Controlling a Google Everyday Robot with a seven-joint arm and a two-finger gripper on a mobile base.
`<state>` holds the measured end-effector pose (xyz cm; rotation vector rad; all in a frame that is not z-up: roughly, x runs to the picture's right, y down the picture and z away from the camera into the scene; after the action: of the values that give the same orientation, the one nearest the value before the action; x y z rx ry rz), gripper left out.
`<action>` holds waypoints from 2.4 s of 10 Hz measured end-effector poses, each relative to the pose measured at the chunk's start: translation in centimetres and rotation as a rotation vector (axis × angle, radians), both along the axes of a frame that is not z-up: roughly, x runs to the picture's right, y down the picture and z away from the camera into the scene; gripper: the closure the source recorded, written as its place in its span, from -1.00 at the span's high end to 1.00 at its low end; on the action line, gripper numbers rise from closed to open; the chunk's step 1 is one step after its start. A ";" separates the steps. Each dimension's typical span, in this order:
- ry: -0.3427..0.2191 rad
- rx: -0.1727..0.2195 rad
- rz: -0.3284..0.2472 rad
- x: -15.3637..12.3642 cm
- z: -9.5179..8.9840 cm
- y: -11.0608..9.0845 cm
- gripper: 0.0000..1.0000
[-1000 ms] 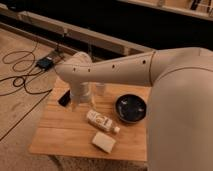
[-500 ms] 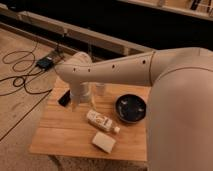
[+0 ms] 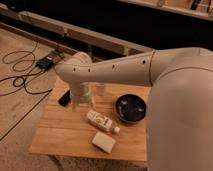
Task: Place the pepper in the ceramic cup
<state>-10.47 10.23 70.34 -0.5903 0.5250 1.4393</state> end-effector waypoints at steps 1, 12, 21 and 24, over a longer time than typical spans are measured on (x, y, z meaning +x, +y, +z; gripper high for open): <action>0.000 0.000 0.000 0.0 0.0 0.0 0.30; -0.017 0.020 -0.030 -0.7 0.9 -0.7 0.30; -0.172 0.122 -0.195 -7.4 12.1 -7.9 0.30; -0.183 0.136 -0.226 -7.3 16.1 -9.9 0.30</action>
<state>-17.81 0.37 86.46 -0.5296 0.3350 1.1831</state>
